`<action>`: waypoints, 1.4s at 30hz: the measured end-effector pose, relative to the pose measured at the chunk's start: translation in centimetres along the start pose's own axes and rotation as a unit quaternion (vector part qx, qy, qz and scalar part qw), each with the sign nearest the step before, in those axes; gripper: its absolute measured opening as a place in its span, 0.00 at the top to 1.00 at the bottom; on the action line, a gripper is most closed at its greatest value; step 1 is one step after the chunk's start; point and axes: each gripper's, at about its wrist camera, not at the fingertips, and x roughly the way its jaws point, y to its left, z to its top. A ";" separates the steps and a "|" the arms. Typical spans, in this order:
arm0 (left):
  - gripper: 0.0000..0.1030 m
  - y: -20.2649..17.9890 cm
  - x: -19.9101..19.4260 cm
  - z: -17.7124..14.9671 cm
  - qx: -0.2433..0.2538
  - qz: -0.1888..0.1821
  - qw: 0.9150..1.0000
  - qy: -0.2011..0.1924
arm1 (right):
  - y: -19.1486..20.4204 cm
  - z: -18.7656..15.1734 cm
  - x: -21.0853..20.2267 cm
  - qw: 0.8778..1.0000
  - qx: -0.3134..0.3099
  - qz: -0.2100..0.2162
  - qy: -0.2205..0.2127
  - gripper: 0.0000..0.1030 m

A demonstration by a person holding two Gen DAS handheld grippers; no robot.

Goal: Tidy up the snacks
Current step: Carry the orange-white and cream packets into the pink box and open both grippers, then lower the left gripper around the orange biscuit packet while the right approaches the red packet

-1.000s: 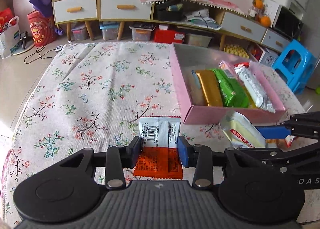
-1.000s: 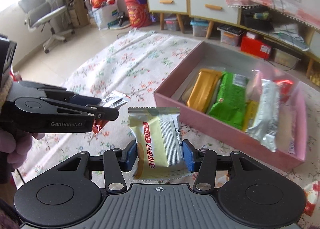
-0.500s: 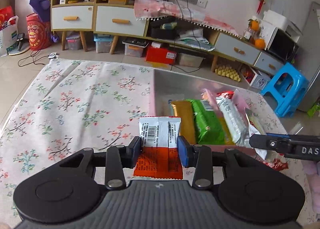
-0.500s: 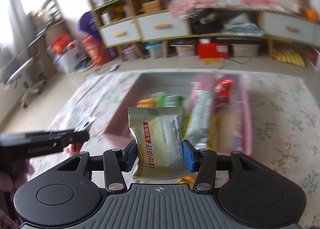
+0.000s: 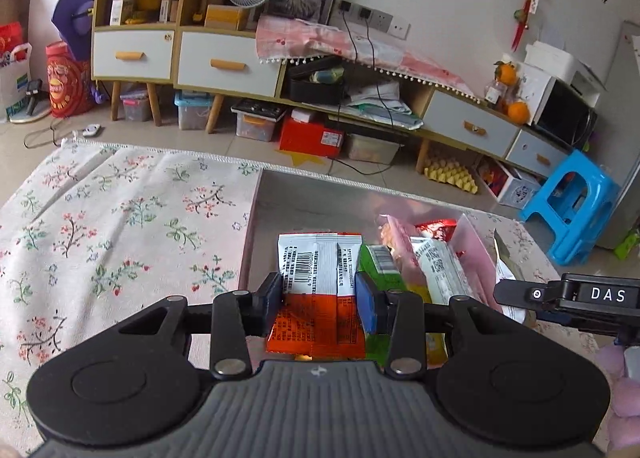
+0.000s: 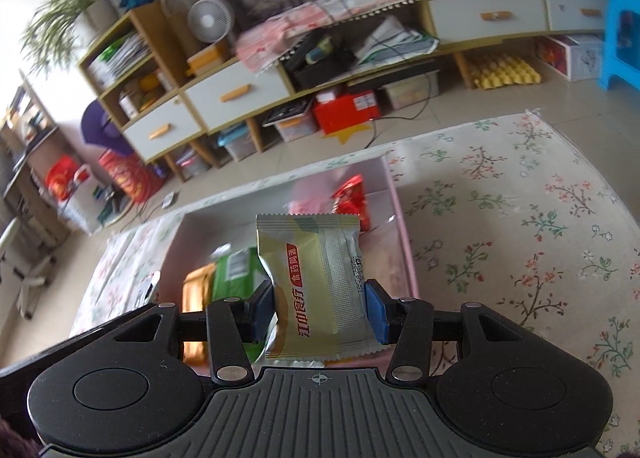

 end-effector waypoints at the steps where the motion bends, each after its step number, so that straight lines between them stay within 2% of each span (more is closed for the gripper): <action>1: 0.65 -0.1 0.1 -0.1 0.004 0.006 1.000 -0.003 | -0.2 0.0 0.3 1.000 0.003 -0.002 0.002 0.54; 10: 0.64 -0.3 1.2 -0.5 0.002 0.034 0.999 0.004 | -1.2 0.0 1.9 0.999 0.039 -0.003 0.010 0.54; 17: 0.61 -0.3 1.1 -0.5 0.000 0.042 0.999 0.012 | -0.9 0.0 1.8 1.000 0.020 0.006 0.010 0.51; 23: 0.39 -0.4 0.6 -0.3 0.004 0.038 0.999 0.012 | -0.7 0.2 1.0 1.000 0.018 0.008 0.003 0.37; 27: 0.28 -0.9 0.0 -0.3 0.014 0.033 0.999 0.012 | -0.1 0.3 0.1 1.000 0.003 0.008 0.000 0.33; 29: 0.22 -1.1 -0.3 -0.2 0.019 0.031 0.999 0.015 | 0.5 0.2 -0.4 1.000 -0.012 0.004 -0.001 0.28; 35: 0.09 -1.1 -1.9 -0.4 0.021 0.029 0.999 0.026 | 1.5 -0.3 -2.6 0.998 -0.064 -0.015 -0.001 0.20; 42: 0.01 -1.0 -3.4 -0.8 0.049 0.030 0.997 0.044 | 1.4 -1.4 -5.1 0.994 -0.100 -0.041 0.007 0.12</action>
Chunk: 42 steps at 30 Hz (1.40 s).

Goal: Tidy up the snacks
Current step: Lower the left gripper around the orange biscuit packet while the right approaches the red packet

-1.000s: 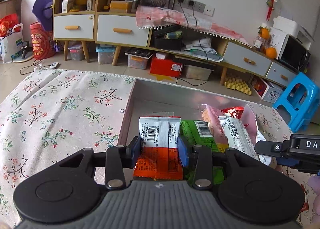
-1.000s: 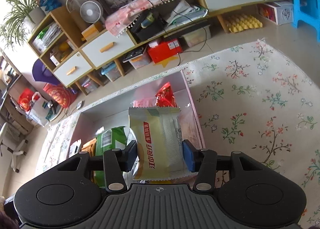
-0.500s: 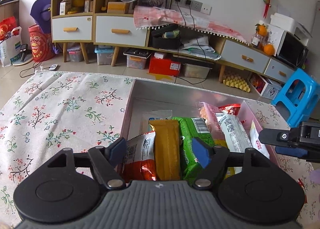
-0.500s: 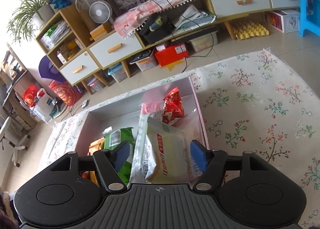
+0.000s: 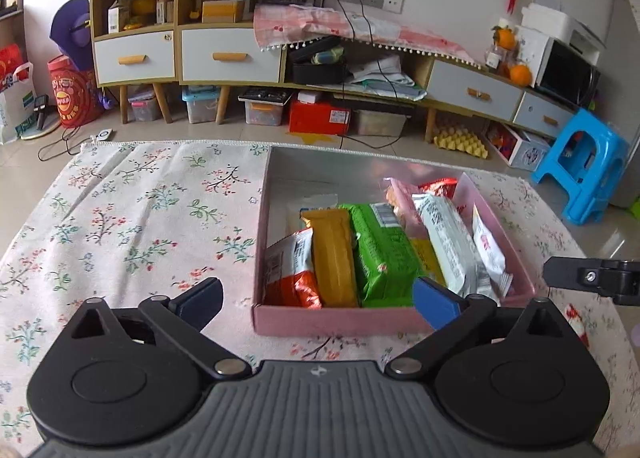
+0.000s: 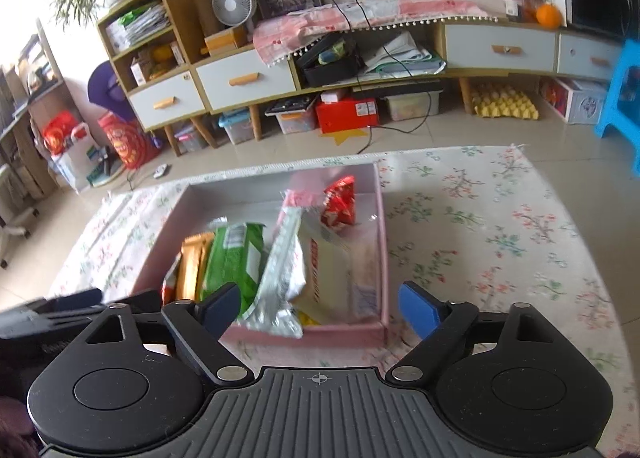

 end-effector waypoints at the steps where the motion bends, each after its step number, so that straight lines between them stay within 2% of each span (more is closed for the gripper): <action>1: 0.01 0.1 -0.1 -0.1 0.006 0.002 1.000 0.004 | 0.0 -0.2 -0.2 1.000 -0.005 -0.004 0.003 0.12; 9: 0.01 1.1 -0.5 -1.4 0.033 0.014 0.999 0.037 | -0.1 -1.6 -1.6 0.998 -0.039 -0.033 0.023 0.12; 18: 0.01 0.3 -0.5 -2.9 0.043 0.007 0.996 0.078 | -1.1 -2.5 -1.0 0.995 -0.026 -0.067 0.067 0.12; 23: 0.01 -1.3 0.2 -3.0 0.031 -0.015 0.995 0.098 | -2.1 -2.7 -0.2 0.992 0.024 -0.080 0.097 0.12; 29: 0.02 -4.1 1.3 -3.2 0.022 -0.040 0.992 0.115 | -3.3 -2.8 1.0 0.984 0.100 -0.074 0.127 0.12; 35: 0.13 -6.3 2.7 -3.6 0.021 -0.059 0.989 0.135 | -3.9 -3.0 1.7 0.977 0.138 -0.086 0.135 0.12; 42: 0.36 -7.7 3.4 -3.7 0.014 -0.088 0.986 0.143 | -5.4 -3.2 2.4 0.965 0.200 -0.082 0.149 0.12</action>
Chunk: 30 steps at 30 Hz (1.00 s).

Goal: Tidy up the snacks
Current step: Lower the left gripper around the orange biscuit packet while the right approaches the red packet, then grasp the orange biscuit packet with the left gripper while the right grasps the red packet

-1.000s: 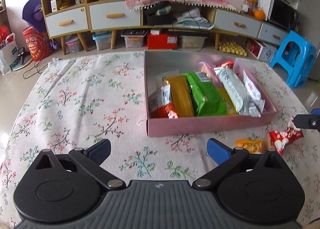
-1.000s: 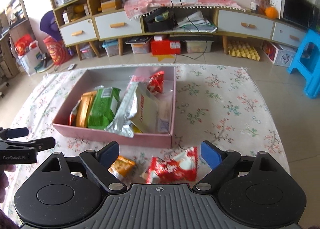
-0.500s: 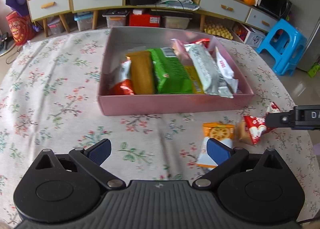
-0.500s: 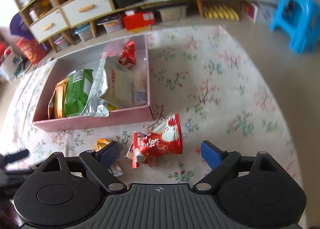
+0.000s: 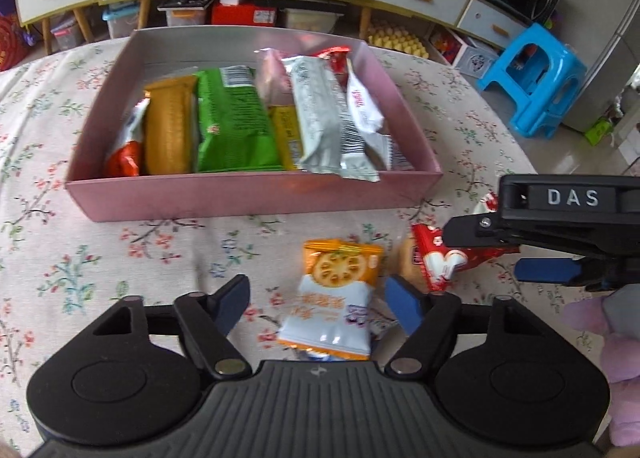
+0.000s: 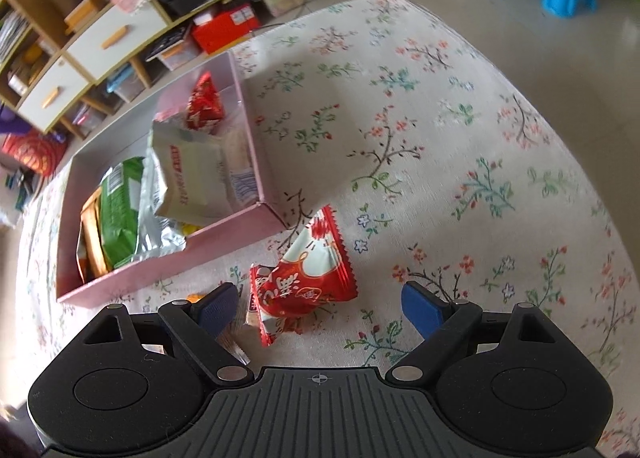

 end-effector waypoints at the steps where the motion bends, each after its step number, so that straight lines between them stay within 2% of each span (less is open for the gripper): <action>1: 0.38 -0.1 0.0 0.1 0.000 -0.002 1.000 0.003 | -0.1 0.1 0.0 1.000 0.005 0.001 0.000 0.12; 3: 0.43 -0.1 0.2 0.1 0.000 -0.004 1.000 0.007 | -0.3 0.2 0.1 1.000 0.013 0.001 0.000 0.12; 10: 0.50 0.0 0.5 0.1 -0.005 0.003 1.000 0.017 | -0.1 0.1 -0.1 1.000 0.012 -0.002 -0.004 0.15; 13: 0.50 0.2 0.5 0.0 -0.009 0.000 1.000 0.019 | 0.0 0.1 -0.2 1.000 0.009 -0.003 -0.007 0.24; 15: 0.56 0.3 0.4 0.0 -0.008 0.000 1.000 0.019 | -0.1 0.0 -0.1 1.000 0.012 0.002 -0.006 0.33; 17: 0.59 0.4 0.2 0.0 -0.008 0.001 1.000 0.016 | -0.1 0.1 -0.2 1.000 0.015 0.013 -0.007 0.49; 19: 0.62 0.6 0.0 0.0 -0.014 0.001 1.000 0.015 | 0.0 0.2 -0.4 1.000 0.019 0.023 -0.008 0.61; 24: 0.62 1.2 -0.7 0.1 -0.017 0.004 1.000 0.010 | 0.1 0.2 -0.6 0.999 0.025 0.028 -0.007 0.65; 30: 0.63 1.6 -1.8 0.3 -0.007 -0.003 1.000 0.000 | -0.3 0.4 -1.4 0.998 0.042 0.053 -0.007 0.74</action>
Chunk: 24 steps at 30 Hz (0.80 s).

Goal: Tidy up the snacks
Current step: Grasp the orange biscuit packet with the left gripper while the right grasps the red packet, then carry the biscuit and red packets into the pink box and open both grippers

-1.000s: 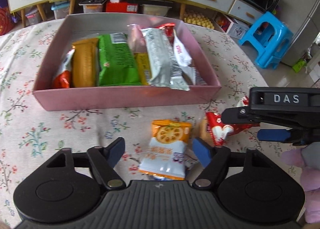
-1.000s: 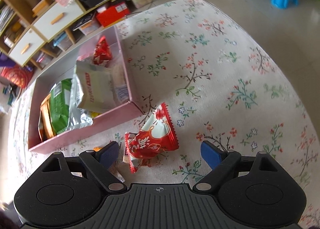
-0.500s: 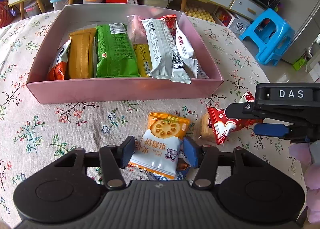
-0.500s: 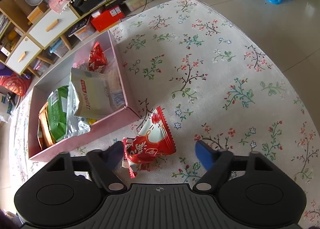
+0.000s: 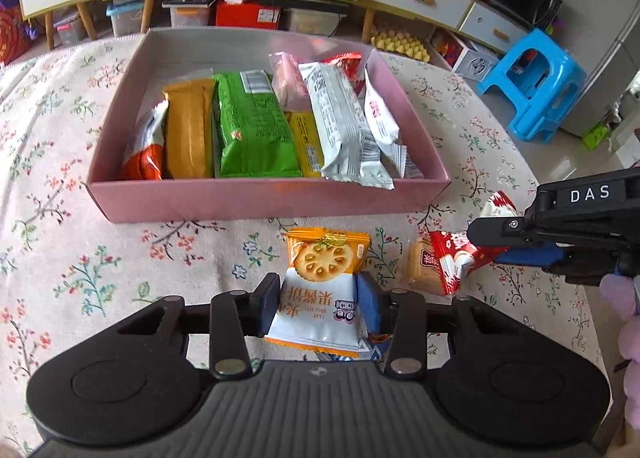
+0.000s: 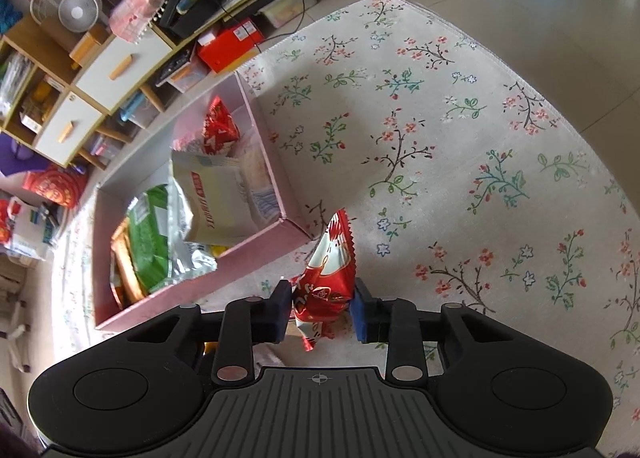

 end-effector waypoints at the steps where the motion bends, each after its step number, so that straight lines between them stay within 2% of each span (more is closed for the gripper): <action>1: 0.63 0.1 -0.1 0.1 0.001 -0.002 1.000 -0.001 | 0.0 0.1 -0.1 1.000 0.000 0.002 -0.001 0.76; 3: 0.63 0.5 -0.6 0.1 -0.001 -0.006 1.000 -0.003 | 0.0 0.1 -0.2 1.000 0.005 0.005 -0.002 0.78; 13: 0.63 3.0 -3.3 0.2 -0.018 -0.017 0.999 -0.042 | 0.4 0.1 -0.8 0.999 0.033 0.032 -0.001 0.79; 24: 0.63 5.6 -4.6 1.6 -0.061 -0.020 0.993 -0.100 | 0.9 0.6 -2.9 0.995 0.058 0.071 -0.037 0.79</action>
